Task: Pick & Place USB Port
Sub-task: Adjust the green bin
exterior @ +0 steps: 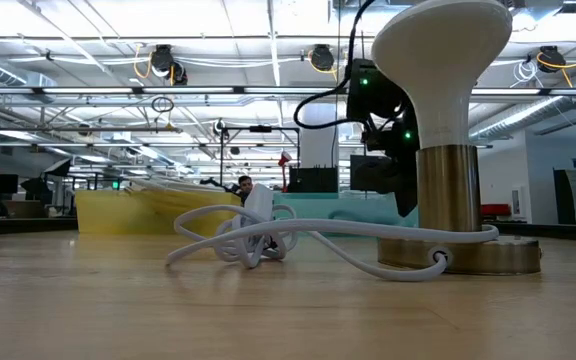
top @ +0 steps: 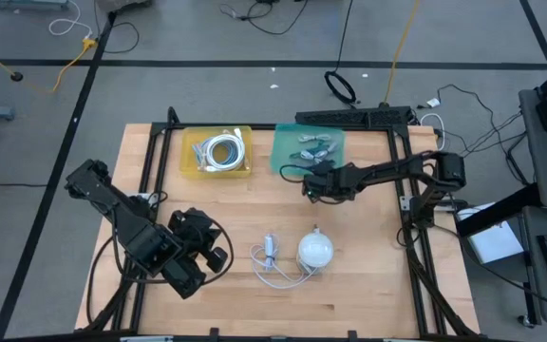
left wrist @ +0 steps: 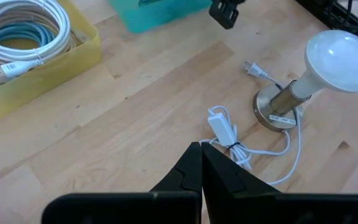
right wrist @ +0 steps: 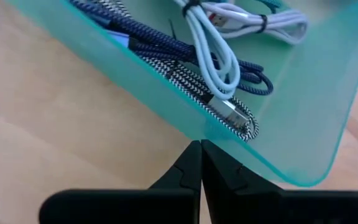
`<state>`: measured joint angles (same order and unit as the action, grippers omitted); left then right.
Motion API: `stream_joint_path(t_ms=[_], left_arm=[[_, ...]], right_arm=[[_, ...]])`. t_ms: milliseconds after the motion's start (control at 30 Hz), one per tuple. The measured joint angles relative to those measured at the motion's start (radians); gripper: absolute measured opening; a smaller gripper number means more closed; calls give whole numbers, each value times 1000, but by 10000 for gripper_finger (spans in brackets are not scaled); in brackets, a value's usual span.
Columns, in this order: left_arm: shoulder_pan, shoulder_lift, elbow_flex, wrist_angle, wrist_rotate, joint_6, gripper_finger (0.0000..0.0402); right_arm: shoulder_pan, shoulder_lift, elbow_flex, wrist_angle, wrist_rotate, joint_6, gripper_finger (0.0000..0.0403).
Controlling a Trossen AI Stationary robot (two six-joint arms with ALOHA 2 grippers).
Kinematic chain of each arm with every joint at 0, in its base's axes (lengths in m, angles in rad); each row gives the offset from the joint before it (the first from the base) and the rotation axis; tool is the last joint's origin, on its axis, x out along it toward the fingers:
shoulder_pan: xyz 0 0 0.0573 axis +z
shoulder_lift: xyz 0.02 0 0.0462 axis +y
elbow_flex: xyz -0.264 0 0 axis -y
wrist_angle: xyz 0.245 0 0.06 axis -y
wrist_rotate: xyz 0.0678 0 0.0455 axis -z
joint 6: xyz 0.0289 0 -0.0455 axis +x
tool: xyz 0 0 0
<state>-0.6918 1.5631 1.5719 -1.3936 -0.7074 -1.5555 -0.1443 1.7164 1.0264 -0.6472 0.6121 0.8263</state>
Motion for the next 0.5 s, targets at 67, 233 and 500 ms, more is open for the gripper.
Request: stream_joint_path(t_ms=[67, 233, 500], left_arm=[[0, 0, 0, 0, 0, -1, 1], [0, 0, 0, 0, 0, -3, 1], [9, 0, 0, -1, 0, -3, 1]], right_arm=[[-17, 0, 0, 0, 4, -4, 0], [-42, -6, 0, 2, 34, -9, 0], [-77, -50, 0, 46, 60, -45, 0]])
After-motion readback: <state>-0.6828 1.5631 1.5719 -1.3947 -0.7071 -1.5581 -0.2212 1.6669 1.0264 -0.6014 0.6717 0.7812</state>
